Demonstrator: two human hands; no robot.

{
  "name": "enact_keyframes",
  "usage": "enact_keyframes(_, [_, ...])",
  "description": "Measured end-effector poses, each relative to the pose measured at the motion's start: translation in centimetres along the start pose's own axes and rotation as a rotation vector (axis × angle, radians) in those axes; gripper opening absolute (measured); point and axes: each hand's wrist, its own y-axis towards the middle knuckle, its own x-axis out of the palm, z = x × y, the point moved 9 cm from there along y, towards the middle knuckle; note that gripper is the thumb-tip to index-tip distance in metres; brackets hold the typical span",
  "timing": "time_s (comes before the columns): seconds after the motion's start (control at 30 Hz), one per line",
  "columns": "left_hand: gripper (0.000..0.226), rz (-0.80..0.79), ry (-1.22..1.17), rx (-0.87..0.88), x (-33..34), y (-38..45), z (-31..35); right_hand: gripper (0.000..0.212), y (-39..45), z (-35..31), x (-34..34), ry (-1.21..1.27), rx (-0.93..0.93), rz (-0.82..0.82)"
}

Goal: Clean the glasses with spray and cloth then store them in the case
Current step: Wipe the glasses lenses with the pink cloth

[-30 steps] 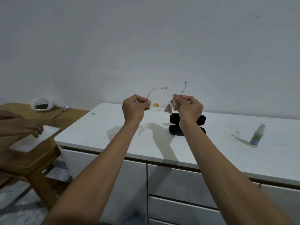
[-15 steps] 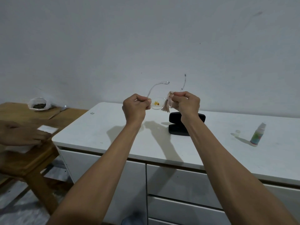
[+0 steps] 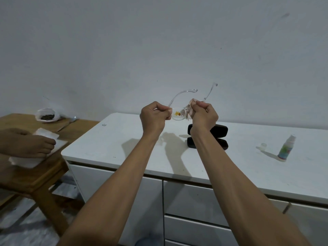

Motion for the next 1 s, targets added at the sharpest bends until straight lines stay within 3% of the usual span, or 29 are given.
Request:
enact_keyframes(0.37, [0.019, -0.039, 0.025, -0.111, -1.7, 1.2, -2.5, 0.013, 0.4, -0.4, -1.4, -0.423, 0.034, -0.333])
enact_keyframes(0.5, [0.019, -0.048, 0.008, -0.119, -1.5, 1.0, -2.7, 0.012, 0.6, -0.5, -2.3, -0.379, 0.000, -0.198])
enact_keyframes(0.67, [0.018, -0.012, -0.027, -0.080, -0.4, 0.3, -1.8, 0.020, -0.1, 0.9, -1.9, -0.073, -0.015, 0.053])
enact_keyframes(0.8, [0.021, 0.028, -0.027, -0.062, -0.2, 0.0, -1.7, 0.022, -0.6, 1.4, -0.9, -0.010, -0.016, 0.042])
enact_keyframes(1.0, [0.012, -0.048, -0.003, -0.046, -1.4, 0.9, -2.0, 0.011, -0.3, 0.6, -1.2, -0.205, 0.012, -0.167])
